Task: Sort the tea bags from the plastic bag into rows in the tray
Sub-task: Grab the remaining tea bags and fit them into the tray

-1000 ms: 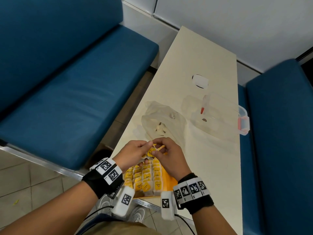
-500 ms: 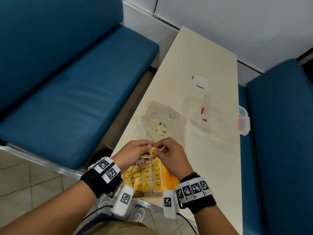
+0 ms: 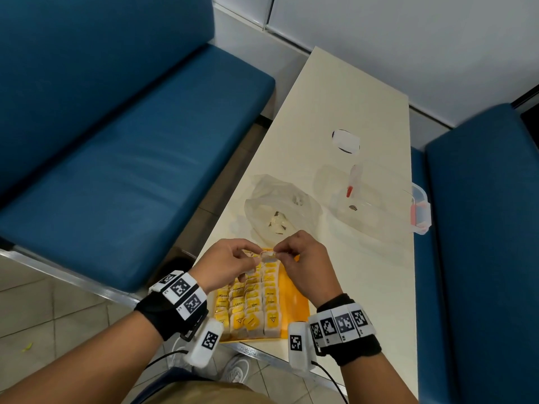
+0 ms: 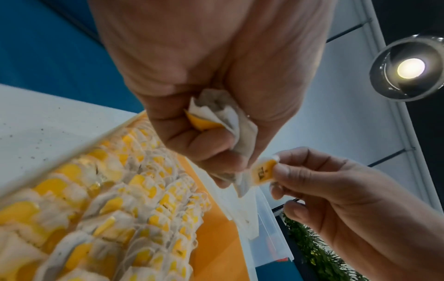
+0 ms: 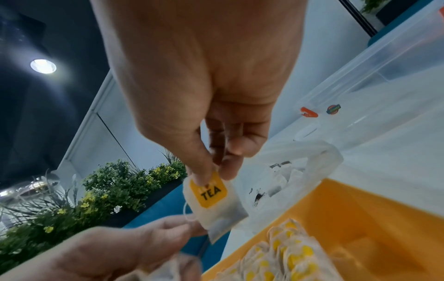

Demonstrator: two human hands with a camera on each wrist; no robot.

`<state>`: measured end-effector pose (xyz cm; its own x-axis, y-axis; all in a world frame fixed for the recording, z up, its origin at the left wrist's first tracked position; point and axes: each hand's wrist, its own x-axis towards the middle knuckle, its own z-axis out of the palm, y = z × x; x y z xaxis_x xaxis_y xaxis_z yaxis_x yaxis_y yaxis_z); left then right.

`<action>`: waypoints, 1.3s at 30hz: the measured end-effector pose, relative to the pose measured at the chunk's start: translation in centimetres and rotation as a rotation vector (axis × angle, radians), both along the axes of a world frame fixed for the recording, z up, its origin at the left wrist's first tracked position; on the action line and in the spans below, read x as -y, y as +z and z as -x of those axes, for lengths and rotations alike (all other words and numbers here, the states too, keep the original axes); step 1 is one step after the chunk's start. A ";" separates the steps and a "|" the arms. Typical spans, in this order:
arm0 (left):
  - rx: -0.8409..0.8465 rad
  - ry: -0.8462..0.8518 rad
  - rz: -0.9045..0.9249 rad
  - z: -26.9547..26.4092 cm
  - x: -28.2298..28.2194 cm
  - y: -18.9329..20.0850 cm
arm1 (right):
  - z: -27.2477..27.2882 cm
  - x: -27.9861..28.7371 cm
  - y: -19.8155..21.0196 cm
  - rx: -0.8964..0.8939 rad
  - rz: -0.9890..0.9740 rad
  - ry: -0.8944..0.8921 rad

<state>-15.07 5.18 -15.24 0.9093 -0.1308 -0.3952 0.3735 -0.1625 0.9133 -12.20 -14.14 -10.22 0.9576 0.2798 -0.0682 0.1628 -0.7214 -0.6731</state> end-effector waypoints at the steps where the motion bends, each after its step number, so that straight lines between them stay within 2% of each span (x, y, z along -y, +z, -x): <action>1: 0.004 0.020 -0.034 -0.1 -0.5 0.0 | -0.2 0.3 0.0 0.003 0.028 0.005; 7: 0.054 0.168 -0.316 -0.3 -4.0 -0.9 | -0.5 2.6 -0.5 -0.014 0.166 -0.023; 12: 0.020 0.070 -0.566 0.1 -4.6 -1.5 | -0.3 3.5 -1.0 -0.040 0.200 -0.044; 16: 0.016 -0.016 -0.570 0.6 -4.4 -2.3 | -0.1 3.7 -1.5 -0.060 0.252 -0.031; 29: 0.017 0.006 -0.455 2.3 -6.0 -2.2 | 1.4 3.4 -3.5 -0.213 0.334 0.039; 36: -0.008 -0.006 -0.443 2.7 -6.3 -2.3 | 1.4 3.2 -4.5 -0.182 0.361 0.022; 39: -0.016 -0.017 -0.431 2.5 -6.3 -2.5 | 1.4 3.4 -5.5 -0.116 0.394 0.030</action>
<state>-17.58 11.47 -17.77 0.9017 0.0346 -0.4309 0.3811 -0.5343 0.7545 -13.60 -17.55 -15.76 0.9293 0.2381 -0.2825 0.1268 -0.9237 -0.3616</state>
